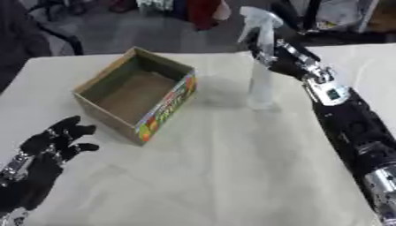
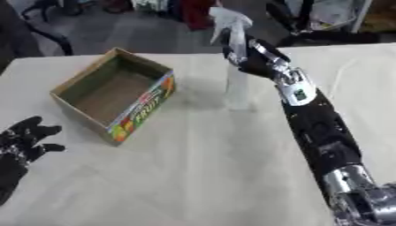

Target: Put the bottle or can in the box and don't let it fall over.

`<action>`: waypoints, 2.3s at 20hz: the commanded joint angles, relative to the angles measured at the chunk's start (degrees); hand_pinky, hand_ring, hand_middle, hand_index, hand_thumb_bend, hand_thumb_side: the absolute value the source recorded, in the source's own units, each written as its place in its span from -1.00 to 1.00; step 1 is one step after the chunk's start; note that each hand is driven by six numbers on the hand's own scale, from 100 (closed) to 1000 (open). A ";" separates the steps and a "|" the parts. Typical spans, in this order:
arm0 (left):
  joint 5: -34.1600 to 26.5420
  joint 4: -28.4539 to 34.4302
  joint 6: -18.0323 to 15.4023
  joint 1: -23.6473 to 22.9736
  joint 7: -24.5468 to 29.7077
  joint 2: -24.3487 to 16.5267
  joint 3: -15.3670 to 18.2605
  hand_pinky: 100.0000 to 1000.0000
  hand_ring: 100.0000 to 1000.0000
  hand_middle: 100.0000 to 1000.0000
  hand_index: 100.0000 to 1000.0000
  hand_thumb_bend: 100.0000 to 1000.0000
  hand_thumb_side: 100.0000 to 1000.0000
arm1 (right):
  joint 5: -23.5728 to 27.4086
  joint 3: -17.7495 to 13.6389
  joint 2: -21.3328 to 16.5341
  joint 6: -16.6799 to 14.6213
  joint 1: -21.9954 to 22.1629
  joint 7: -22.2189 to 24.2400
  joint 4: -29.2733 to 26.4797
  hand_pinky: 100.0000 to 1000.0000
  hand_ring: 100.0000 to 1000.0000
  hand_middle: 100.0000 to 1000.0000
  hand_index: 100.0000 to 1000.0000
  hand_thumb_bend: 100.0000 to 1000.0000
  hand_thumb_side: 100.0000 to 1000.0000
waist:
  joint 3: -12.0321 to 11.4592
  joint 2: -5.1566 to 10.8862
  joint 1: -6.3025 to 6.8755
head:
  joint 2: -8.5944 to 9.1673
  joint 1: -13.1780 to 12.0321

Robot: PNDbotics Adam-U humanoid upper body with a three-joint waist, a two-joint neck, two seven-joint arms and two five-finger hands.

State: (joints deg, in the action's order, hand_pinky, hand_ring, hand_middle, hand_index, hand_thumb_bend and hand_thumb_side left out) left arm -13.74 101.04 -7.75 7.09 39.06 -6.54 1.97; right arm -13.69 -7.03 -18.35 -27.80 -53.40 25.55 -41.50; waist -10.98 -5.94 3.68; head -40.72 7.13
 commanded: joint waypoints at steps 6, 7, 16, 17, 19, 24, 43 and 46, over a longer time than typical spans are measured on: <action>-0.28 1.14 -0.03 0.73 0.11 -0.50 0.03 0.51 0.83 0.44 0.86 -0.85 0.84 | -1.66 -0.43 -0.80 0.40 -0.68 -0.86 0.40 0.66 0.68 0.56 0.75 -1.00 -0.02 | 0.07 0.46 0.03 | 0.60 0.04; -0.28 1.14 -0.03 0.74 0.11 -0.49 0.04 0.51 0.83 0.44 0.86 -0.85 0.84 | -1.91 -0.47 -0.82 0.42 -0.62 -1.06 0.55 0.66 0.68 0.56 0.74 -1.00 -0.02 | 0.09 0.46 0.03 | 0.61 0.04; -0.41 1.20 -0.05 1.00 0.05 -0.41 0.07 0.51 0.83 0.44 0.86 -0.86 0.83 | -3.76 -0.63 -0.96 0.37 -0.10 -2.56 1.80 0.65 0.66 0.52 0.70 -1.00 -0.07 | 0.30 0.38 0.17 | 0.97 0.09; -0.46 1.21 -0.05 1.05 0.03 -0.39 0.07 0.51 0.83 0.44 0.86 -0.86 0.83 | -3.93 -0.66 -0.97 0.39 0.01 -2.69 1.94 0.64 0.66 0.51 0.69 -1.00 -0.07 | 0.33 0.39 0.18 | 1.06 0.10; -0.56 1.25 -0.04 1.15 0.04 -0.37 0.04 0.51 0.83 0.44 0.86 -0.86 0.82 | -4.28 -0.68 -0.94 0.43 0.21 -2.98 2.26 0.64 0.66 0.51 0.69 -1.00 -0.06 | 0.37 0.39 0.19 | 1.22 0.09; -0.70 1.32 0.01 1.34 0.04 -0.29 0.04 0.51 0.83 0.44 0.86 -0.86 0.82 | -5.16 -0.72 -0.85 0.37 0.56 -3.69 2.98 0.64 0.65 0.50 0.68 -1.00 -0.07 | 0.37 0.32 0.23 | 1.62 0.05; -0.80 1.35 0.18 1.53 -0.11 -0.16 0.09 0.51 0.83 0.43 0.86 -0.86 0.82 | 1.14 -1.61 -0.45 1.07 0.75 -10.85 1.49 -0.54 -0.49 -0.69 -0.66 -1.00 -0.18 | 0.28 0.13 0.28 | 1.78 0.14; -0.75 1.30 0.23 1.50 -0.17 -0.19 0.07 0.51 0.83 0.43 0.86 -0.86 0.82 | 4.33 -0.87 -0.66 2.22 0.32 -11.11 -0.43 -0.58 -0.53 -0.72 -0.70 -1.00 -0.18 | 0.23 0.17 0.23 | 1.71 0.19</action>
State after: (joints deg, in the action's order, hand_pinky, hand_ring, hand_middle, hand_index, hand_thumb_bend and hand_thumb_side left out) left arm -14.27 101.38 -7.63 8.03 38.95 -6.46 1.97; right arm -10.91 -8.10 -17.98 -25.99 -51.43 14.88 -39.79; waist -10.63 -6.38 4.08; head -39.63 7.18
